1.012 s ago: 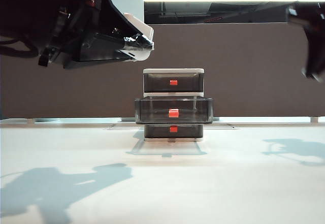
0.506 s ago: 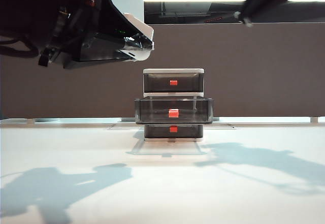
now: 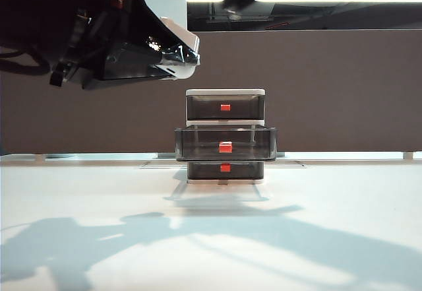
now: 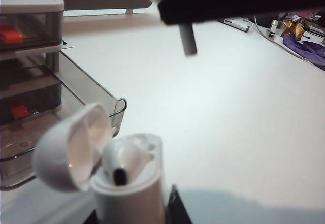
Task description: Pick up the earphone case on the table, open the lid, insert the wireless earphone on the table into it, close the lid, put the earphone case into the second layer of the drawer, and finally close the drawer.
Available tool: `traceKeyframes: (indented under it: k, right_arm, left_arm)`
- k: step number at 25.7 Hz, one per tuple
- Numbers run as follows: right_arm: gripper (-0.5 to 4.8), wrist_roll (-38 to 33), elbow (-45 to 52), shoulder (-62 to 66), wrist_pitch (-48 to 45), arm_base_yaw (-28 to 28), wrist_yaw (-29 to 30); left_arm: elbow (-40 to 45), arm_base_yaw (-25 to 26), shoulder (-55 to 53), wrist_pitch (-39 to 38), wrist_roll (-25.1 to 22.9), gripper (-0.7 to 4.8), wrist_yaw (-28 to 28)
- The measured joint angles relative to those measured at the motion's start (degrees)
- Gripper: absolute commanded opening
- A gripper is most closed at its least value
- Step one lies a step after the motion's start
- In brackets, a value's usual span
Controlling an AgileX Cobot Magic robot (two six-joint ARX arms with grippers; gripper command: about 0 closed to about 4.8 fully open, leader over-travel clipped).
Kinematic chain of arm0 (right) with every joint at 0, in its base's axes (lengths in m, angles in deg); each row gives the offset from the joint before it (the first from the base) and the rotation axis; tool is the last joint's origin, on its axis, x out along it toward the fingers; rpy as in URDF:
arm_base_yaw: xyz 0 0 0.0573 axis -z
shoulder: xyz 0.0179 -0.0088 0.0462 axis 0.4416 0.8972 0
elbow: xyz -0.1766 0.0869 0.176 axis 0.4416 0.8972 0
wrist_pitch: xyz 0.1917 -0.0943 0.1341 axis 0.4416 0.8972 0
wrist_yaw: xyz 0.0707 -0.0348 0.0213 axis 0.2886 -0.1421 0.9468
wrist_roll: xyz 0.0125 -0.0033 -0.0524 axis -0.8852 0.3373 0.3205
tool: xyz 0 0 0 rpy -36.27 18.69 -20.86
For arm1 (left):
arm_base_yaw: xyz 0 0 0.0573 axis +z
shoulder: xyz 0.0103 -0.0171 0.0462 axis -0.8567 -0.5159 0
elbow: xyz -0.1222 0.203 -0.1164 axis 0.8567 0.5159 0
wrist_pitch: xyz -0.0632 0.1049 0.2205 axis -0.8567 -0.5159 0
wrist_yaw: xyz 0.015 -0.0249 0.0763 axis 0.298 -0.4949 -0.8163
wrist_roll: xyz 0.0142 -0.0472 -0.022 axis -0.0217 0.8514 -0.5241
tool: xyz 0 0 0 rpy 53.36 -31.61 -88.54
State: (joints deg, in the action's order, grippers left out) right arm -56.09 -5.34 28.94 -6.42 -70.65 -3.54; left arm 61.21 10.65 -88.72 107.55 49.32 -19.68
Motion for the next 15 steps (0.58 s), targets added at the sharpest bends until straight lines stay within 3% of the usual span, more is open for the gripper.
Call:
traceKeyframes:
  k: [7,15]
  right_arm:
    - [-0.01,-4.09,4.22,0.00,-8.87,-9.40,-6.93]
    - [-0.01,-4.20,13.51,-5.49,-20.44,-10.95,-10.69]
  left_arm:
    - [0.00,0.00,0.00,-0.02,-0.02,0.65,0.02]
    - [0.00,0.00,0.00,-0.39,-0.02,0.65,0.02]
